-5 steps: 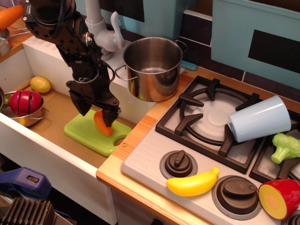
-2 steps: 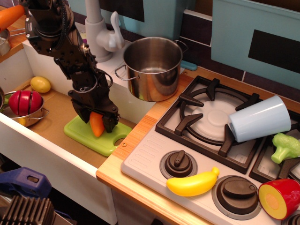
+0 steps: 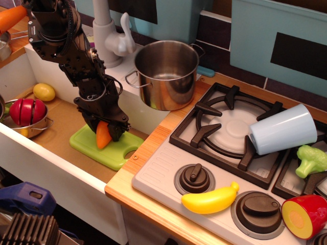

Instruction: Put carrot in pot or pan

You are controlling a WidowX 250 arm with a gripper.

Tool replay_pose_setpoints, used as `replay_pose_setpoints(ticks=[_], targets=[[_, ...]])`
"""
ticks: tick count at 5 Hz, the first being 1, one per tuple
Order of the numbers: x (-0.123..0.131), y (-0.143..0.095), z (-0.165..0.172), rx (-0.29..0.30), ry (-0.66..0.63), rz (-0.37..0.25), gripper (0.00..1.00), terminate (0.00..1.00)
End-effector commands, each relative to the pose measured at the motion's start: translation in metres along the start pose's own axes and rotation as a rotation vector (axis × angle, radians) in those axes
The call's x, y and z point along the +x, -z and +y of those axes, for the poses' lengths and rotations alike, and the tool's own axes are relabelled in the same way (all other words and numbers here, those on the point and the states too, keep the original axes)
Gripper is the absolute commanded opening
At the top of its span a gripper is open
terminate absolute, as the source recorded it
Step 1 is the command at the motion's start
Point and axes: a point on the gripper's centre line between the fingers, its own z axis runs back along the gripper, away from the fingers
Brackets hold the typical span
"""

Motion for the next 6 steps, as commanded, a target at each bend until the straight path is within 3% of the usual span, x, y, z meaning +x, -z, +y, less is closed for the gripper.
replay_pose_setpoints(ticks=[1,2,4,5,6], targets=[[0.012,-0.036,-0.003,0.031,-0.007,-0.002,0.00,0.00],[0.009,-0.059,0.000,0.046,-0.018,0.030,0.00,0.00],[0.015,-0.118,-0.010,0.191,-0.053,-0.001,0.00,0.00],[0.007,-0.134,-0.014,0.227,-0.065,-0.031,0.00,0.00],[0.017,-0.162,-0.021,0.233,0.009,-0.101,0.00,0.00]])
